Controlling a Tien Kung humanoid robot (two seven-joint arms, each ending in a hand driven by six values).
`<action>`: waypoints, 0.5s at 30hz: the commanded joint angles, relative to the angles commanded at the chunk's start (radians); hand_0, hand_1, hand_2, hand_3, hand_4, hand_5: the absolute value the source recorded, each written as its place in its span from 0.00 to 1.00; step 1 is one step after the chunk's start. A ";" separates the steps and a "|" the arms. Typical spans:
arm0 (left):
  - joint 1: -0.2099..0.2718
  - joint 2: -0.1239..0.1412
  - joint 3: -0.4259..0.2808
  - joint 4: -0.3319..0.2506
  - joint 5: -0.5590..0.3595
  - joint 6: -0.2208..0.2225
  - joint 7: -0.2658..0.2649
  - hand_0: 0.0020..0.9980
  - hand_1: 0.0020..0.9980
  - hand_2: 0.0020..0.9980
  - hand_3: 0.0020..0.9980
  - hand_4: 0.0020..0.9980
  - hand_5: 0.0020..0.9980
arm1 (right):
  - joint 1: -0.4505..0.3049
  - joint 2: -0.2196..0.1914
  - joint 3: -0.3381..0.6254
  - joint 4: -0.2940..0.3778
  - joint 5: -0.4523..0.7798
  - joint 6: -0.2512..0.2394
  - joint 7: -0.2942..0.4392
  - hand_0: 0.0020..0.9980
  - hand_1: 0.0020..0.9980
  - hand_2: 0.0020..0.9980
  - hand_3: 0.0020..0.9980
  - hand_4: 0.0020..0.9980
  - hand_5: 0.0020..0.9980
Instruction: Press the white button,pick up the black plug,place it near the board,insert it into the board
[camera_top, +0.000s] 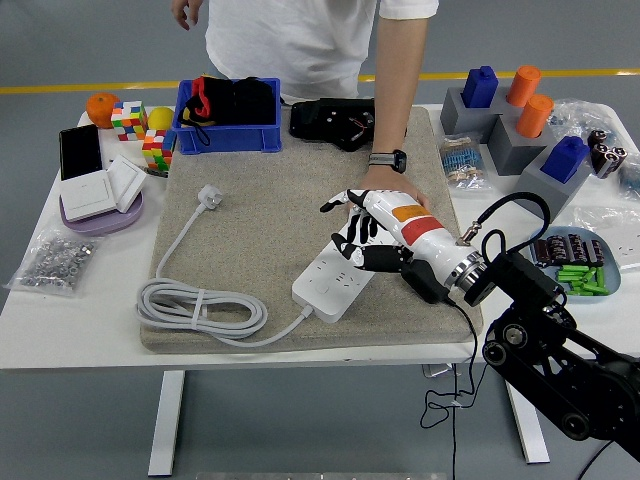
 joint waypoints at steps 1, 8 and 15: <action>0.000 0.000 0.001 0.000 -0.002 0.000 0.000 0.69 0.68 0.66 0.69 0.56 0.19 | -0.011 -0.004 0.015 0.014 0.001 0.005 -0.007 0.78 0.72 0.74 0.85 1.00 0.49; -0.004 -0.002 0.007 0.000 -0.007 0.000 -0.001 0.69 0.68 0.66 0.69 0.56 0.19 | -0.090 -0.032 0.095 0.055 -0.002 0.020 -0.022 0.91 0.88 0.87 0.90 1.00 0.61; -0.003 -0.002 0.003 0.000 -0.001 0.000 -0.001 0.69 0.68 0.66 0.69 0.56 0.19 | -0.188 -0.051 0.172 0.043 -0.011 0.032 -0.042 0.95 0.92 0.91 0.94 1.00 0.64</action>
